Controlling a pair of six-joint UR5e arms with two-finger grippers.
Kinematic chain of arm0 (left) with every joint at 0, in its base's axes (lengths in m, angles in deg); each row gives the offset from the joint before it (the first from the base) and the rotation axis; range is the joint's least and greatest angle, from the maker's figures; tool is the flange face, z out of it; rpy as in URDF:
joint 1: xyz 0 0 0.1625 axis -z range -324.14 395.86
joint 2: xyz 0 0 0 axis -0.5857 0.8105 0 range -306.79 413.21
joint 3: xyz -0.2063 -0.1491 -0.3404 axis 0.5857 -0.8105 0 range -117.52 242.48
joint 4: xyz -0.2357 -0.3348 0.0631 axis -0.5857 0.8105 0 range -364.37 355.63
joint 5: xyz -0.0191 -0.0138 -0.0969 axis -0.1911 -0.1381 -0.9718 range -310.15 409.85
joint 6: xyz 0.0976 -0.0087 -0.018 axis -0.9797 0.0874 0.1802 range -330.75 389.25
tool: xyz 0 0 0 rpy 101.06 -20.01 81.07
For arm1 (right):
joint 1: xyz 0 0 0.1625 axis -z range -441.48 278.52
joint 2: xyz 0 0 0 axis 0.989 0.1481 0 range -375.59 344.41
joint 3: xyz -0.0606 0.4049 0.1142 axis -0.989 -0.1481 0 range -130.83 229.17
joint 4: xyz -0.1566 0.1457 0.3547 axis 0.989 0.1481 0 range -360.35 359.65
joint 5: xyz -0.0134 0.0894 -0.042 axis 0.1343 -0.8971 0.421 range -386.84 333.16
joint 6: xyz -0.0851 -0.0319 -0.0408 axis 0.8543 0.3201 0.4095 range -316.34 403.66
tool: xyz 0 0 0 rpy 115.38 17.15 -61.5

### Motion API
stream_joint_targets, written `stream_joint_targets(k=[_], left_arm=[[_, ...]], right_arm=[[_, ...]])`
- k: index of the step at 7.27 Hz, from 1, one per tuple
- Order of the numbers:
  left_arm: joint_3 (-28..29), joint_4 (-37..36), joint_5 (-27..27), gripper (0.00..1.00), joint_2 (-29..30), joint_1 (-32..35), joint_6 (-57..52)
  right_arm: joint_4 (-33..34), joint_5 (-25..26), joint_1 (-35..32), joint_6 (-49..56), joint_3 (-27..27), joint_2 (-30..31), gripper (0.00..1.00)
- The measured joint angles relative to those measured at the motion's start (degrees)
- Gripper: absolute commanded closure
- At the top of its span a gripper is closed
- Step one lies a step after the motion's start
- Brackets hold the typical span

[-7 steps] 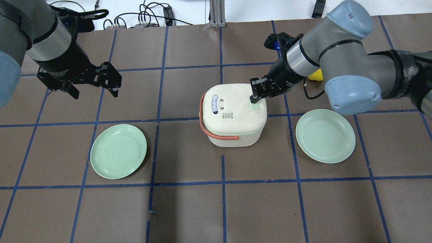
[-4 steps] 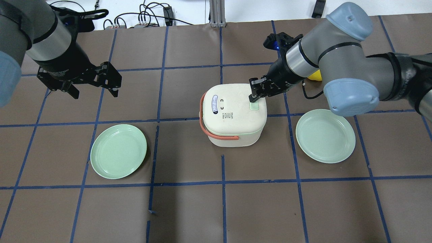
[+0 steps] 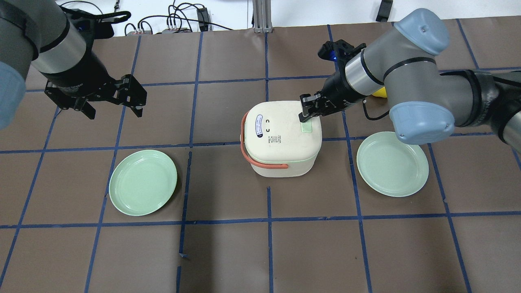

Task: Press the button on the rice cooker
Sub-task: 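Press down on the green button with the closed right gripper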

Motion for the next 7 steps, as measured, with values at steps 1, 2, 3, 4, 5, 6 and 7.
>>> stream_joint_targets(k=[1, 2, 3, 4, 5, 6, 7], left_arm=[[-0.01, 0.01, 0.00, 0.00, 0.00, 0.00, 0.00], [-0.02, 0.06, 0.00, 0.00, 0.00, 0.00, 0.00], [-0.01, 0.06, 0.00, 0.00, 0.00, 0.00, 0.00], [0.01, 0.05, 0.00, 0.00, 0.00, 0.00, 0.00], [0.02, 0.05, 0.00, 0.00, 0.00, 0.00, 0.00], [0.02, 0.04, 0.00, 0.00, 0.00, 0.00, -0.02], [0.02, 0.06, 0.00, 0.00, 0.00, 0.00, -0.06]], right_arm=[[0.06, 0.14, 0.03, -0.01, -0.07, 0.07, 0.99], [0.08, 0.26, 0.05, 0.02, -0.08, 0.09, 0.99], [0.09, 0.35, 0.08, 0.06, -0.08, 0.09, 0.99], [0.09, 0.47, 0.11, 0.15, -0.03, 0.08, 0.99], [0.09, 0.58, 0.16, 0.40, 0.08, 0.08, 0.99], [0.09, 0.62, 0.19, 0.70, 0.19, 0.05, 0.99], [0.10, 0.65, 0.21, 0.99, 0.25, 0.02, 0.99]])
